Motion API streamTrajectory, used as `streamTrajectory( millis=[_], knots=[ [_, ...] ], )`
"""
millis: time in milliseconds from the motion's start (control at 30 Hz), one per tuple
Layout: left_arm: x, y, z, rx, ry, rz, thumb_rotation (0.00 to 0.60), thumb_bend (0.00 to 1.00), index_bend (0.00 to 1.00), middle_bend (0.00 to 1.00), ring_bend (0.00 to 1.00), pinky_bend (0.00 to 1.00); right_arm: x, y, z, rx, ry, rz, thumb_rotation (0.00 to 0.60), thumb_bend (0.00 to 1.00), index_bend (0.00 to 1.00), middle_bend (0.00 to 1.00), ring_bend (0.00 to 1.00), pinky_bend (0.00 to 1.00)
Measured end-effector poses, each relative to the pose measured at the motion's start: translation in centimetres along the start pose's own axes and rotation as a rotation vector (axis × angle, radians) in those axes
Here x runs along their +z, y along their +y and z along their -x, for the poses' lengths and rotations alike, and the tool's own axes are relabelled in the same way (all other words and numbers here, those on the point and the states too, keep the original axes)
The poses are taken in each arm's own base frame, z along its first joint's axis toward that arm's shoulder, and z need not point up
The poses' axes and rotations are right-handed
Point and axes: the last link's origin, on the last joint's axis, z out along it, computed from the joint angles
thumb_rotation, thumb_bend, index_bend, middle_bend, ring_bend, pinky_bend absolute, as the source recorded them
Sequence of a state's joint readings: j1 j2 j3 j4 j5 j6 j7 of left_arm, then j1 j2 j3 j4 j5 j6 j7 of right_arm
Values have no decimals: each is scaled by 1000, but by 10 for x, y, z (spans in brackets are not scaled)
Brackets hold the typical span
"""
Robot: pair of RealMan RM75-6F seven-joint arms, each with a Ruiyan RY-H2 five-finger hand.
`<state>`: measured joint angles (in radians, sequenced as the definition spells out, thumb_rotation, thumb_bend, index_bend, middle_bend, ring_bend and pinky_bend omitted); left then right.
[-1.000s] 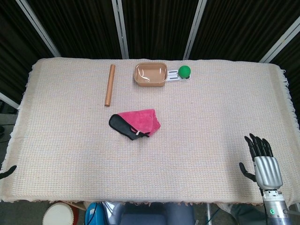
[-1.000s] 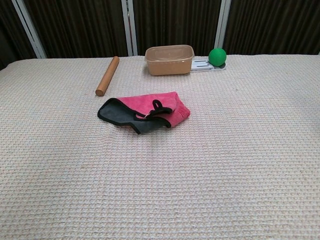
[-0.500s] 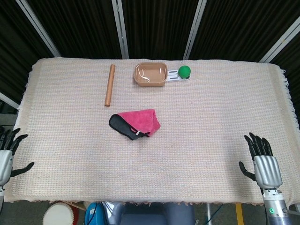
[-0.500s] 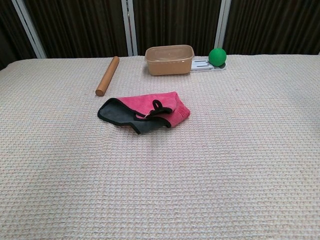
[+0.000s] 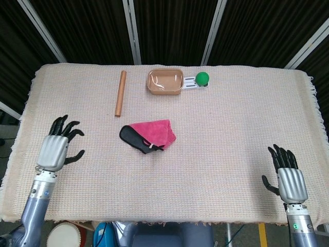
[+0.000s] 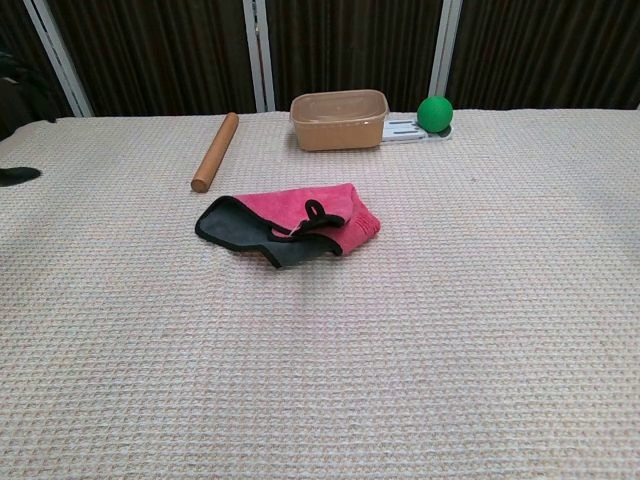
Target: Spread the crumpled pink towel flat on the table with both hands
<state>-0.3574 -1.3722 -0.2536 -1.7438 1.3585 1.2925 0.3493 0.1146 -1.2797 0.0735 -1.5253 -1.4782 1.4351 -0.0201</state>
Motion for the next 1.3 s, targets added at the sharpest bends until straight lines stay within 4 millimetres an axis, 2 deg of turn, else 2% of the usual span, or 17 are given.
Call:
streamTrajectory(
  millis=[167,300,767,1067,1300],
  knots=[
    [33,41,19,-14,-48,55,600,278,423,215,17,60,4,4,2,8,-10,17,600,346,0,0,0,0],
    [50,71,34,6,-72,103,600,278,424,216,17,61,8,6,4,14,-22,26,600,346,0,0,0,0],
    [76,162,88,34,-119,220,600,248,439,232,17,61,15,14,3,62,-23,59,600,346,0,0,0,0],
    [76,187,103,20,-124,238,600,262,456,239,17,61,18,17,2,77,-26,78,600,346,0,0,0,0],
    [72,189,105,10,-112,243,600,354,487,247,17,61,18,17,2,84,-30,79,600,346,0,0,0,0]
  ],
)
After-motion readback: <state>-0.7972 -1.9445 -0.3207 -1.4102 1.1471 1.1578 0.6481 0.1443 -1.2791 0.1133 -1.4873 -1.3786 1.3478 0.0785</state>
